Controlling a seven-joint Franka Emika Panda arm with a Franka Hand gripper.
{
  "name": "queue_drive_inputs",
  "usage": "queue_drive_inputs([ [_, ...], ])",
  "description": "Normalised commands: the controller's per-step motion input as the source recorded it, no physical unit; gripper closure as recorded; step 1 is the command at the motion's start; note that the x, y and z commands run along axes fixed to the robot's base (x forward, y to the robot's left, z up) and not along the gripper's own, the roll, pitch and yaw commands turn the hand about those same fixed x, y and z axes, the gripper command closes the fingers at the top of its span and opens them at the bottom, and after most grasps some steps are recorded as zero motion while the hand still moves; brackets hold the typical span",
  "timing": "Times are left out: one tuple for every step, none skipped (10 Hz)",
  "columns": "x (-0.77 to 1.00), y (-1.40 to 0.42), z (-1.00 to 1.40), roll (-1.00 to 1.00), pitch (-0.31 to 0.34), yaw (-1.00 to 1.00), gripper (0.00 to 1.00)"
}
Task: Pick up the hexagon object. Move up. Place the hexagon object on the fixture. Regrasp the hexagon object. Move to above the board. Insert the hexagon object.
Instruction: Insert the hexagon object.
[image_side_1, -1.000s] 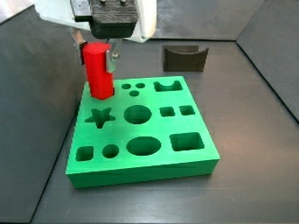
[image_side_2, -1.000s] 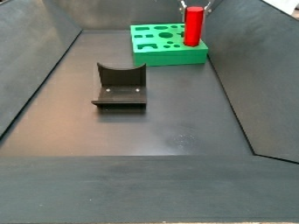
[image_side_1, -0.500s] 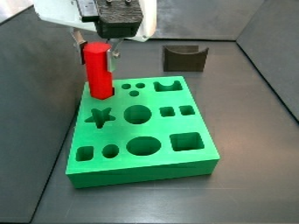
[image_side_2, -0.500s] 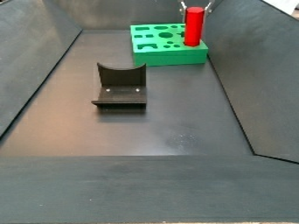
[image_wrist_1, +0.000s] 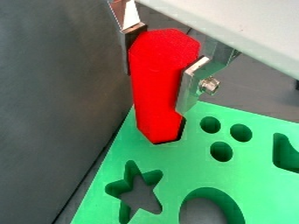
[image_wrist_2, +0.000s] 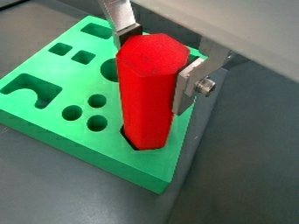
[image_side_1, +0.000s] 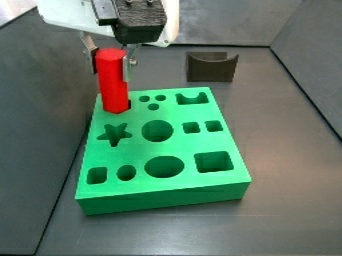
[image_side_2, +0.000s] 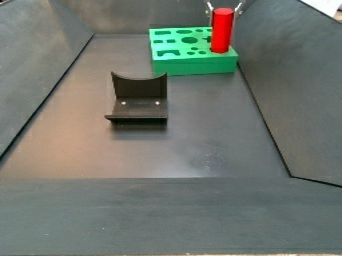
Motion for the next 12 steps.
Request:
queue_drive_inputs([
  [0.00,0.00,-0.87,0.00,-0.044,0.15,1.00],
  [0.00,0.00,-1.00,-0.01,-0.059,0.10,1.00],
  [0.00,0.00,-1.00,-0.02,-0.060,0.09,1.00],
  [0.00,0.00,-1.00,-0.05,-0.079,0.11,1.00],
  [-0.04,0.00,-0.47,-0.07,-0.169,0.16,1.00],
  [0.00,0.00,0.00,0.00,-0.013,0.00,1.00],
  [0.05,-0.05,-0.78,0.00,-0.120,0.12,1.00],
  [0.00,-0.22,-1.00,0.00,-0.124,0.05,1.00],
  [0.00,-0.30,-1.00,0.00,-0.144,0.00,1.00],
  [0.00,-0.34,-0.96,0.00,-0.171,0.00,1.00],
  [0.00,-0.30,-1.00,0.00,-0.139,0.00,1.00],
  [0.09,-0.02,-1.00,0.00,-0.111,0.00,1.00],
])
